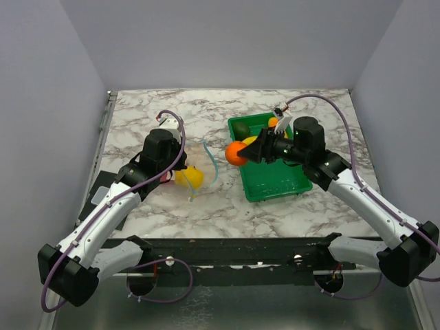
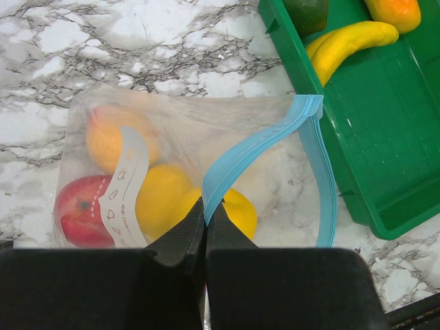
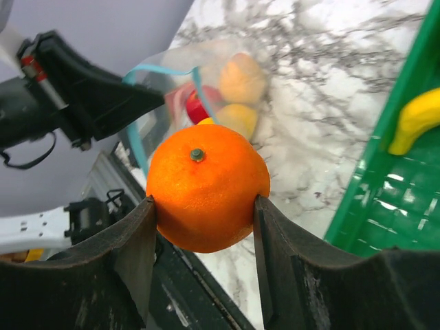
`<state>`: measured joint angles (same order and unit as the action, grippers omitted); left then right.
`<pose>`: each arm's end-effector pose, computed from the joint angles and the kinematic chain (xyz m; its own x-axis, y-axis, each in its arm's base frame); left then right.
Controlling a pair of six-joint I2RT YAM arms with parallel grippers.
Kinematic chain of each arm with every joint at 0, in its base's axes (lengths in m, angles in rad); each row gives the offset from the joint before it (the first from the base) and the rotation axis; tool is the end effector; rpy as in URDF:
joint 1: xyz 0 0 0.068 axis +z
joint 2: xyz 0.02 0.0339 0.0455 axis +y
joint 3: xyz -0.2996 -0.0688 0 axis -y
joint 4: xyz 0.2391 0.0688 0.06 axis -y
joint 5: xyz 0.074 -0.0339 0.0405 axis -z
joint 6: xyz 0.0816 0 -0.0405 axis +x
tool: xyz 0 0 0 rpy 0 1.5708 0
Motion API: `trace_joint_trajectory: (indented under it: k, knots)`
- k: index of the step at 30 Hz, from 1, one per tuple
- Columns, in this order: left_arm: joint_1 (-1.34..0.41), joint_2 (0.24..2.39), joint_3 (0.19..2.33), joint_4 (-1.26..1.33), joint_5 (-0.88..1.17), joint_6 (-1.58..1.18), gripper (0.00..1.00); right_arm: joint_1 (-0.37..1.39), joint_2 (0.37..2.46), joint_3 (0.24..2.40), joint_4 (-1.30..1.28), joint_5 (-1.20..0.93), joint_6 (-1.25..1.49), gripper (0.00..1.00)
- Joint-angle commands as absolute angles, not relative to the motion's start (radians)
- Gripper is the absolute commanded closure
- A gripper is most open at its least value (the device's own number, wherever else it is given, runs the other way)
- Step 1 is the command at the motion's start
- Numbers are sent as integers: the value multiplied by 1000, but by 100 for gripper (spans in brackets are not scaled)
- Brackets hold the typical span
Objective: Place the food in the zip-top bag and seal the zipper
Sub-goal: Place the fake fruit in the zipper food storage bag.
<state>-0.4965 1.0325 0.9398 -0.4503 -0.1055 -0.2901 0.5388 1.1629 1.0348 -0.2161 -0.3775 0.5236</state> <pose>0.2176 -0.1081 0.3282 -0.5482 -0.0265 -0.8360 0.2480 0.9494 -0.1928 0.2309 0.1731 0.3669 -0.6382 0.1600 -0.7530 -0.5262 0.6234 0.5784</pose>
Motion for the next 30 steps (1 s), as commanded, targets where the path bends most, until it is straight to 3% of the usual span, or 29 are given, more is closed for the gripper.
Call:
trace_joint_trajectory:
  k: [1, 11, 30]
  knots:
    - [-490, 1025, 926, -440, -129, -282, 100, 622, 1165, 1057, -171, -422, 519, 77]
    - [-489, 1022, 927, -440, -127, -281, 100, 765, 1286, 1159, -163, -291, 497, 77]
    - [-490, 1028, 928, -440, -111, -281, 100, 846, 1602, 1389, -198, -117, 458, 76]
